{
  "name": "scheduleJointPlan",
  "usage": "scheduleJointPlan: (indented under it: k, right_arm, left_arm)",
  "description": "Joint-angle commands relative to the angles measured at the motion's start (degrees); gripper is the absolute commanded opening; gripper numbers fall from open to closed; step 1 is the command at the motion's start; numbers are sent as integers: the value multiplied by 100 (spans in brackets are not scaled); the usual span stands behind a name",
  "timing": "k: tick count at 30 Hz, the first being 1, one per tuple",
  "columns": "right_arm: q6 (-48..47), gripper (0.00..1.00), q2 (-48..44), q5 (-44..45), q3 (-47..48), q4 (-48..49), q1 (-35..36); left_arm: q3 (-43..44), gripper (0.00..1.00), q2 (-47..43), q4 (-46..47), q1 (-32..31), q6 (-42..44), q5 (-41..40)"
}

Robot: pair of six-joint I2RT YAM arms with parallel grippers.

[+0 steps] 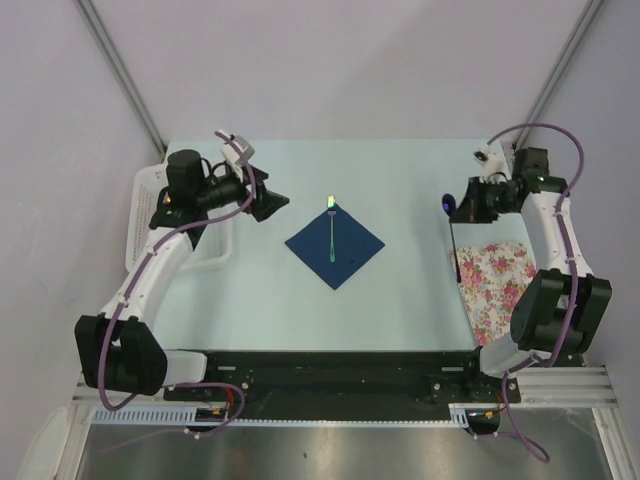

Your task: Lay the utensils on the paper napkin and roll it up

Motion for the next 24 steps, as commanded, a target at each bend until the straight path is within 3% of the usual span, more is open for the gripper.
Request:
scheduleJointPlan:
  k: [1, 5, 9, 14, 20, 24]
  right_arm:
    - [-13, 0, 119, -1428, 637, -414, 923]
    - [-241, 0, 366, -1765, 1287, -880, 2023]
    - [-268, 0, 515, -2063, 1630, -1055, 2823]
    - [-303, 0, 577, -2240, 1745, -1082, 3745]
    - [-382, 0, 604, -2388, 1727, -1117, 4301]
    - [-487, 0, 648, -2442, 1815, -1240, 4511]
  left_arm:
    - [-173, 100, -420, 558, -369, 1047, 826]
    - [-367, 100, -684, 725, -957, 2048, 1019]
    - [-656, 100, -1018, 620, -1642, 3664, 862]
    - [-1158, 99, -1299, 963, -2311, 4623, 589]
    - [-1220, 95, -1344, 420, -2566, 5547, 764]
    - [-1246, 87, -1343, -170, -2689, 6390, 887]
